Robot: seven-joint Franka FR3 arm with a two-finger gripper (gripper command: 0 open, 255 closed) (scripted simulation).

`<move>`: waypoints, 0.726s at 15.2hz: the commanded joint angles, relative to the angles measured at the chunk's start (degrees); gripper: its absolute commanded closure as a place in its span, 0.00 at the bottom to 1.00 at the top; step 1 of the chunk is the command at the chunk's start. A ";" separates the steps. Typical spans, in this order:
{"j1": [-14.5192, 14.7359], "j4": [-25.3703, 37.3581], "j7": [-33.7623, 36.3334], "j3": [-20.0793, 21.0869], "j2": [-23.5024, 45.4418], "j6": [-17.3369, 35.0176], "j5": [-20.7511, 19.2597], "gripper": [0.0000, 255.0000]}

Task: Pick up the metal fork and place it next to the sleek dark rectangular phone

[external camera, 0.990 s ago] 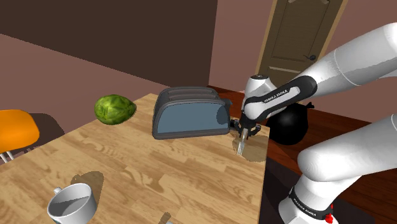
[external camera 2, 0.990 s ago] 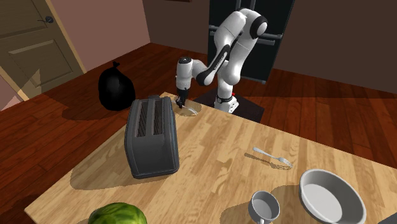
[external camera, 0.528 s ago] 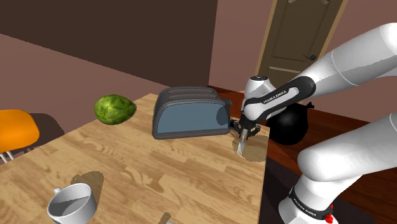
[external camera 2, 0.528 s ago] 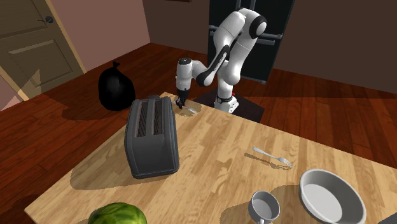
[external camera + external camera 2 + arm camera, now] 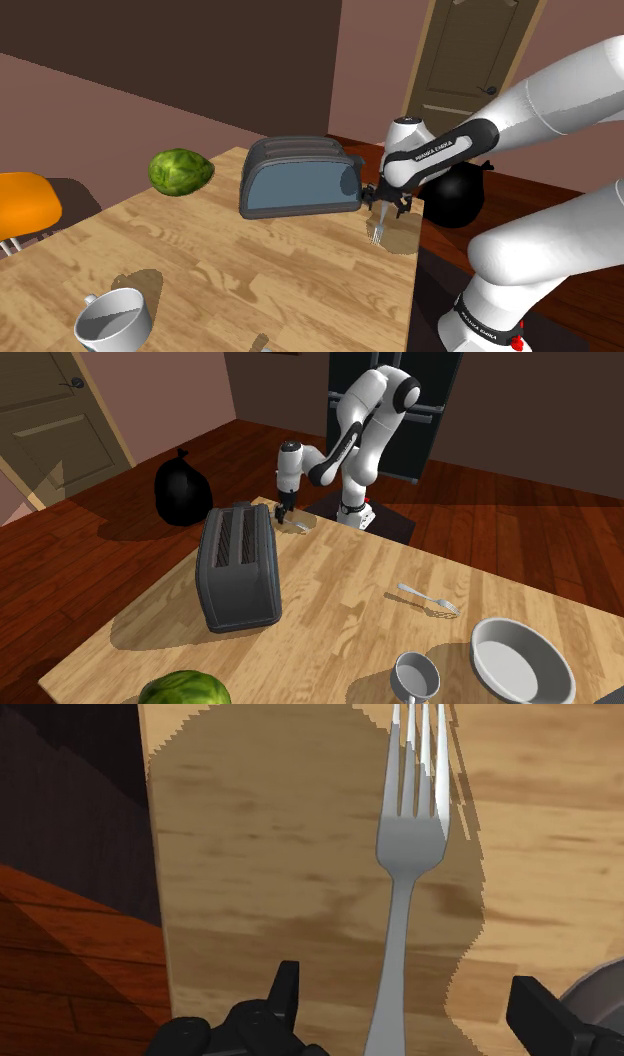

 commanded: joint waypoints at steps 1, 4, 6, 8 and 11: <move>0.85 1.17 -0.39 -0.52 -2.96 -4.21 0.67 0.00; 1.57 2.81 -0.82 -1.15 -6.10 -8.97 1.14 0.00; 1.57 2.81 -0.82 -1.16 -6.10 -8.97 1.14 0.00; 1.57 2.81 -0.82 -1.16 -6.10 -8.97 1.13 0.00; 1.57 2.81 -0.82 -1.16 -6.10 -8.97 1.13 0.00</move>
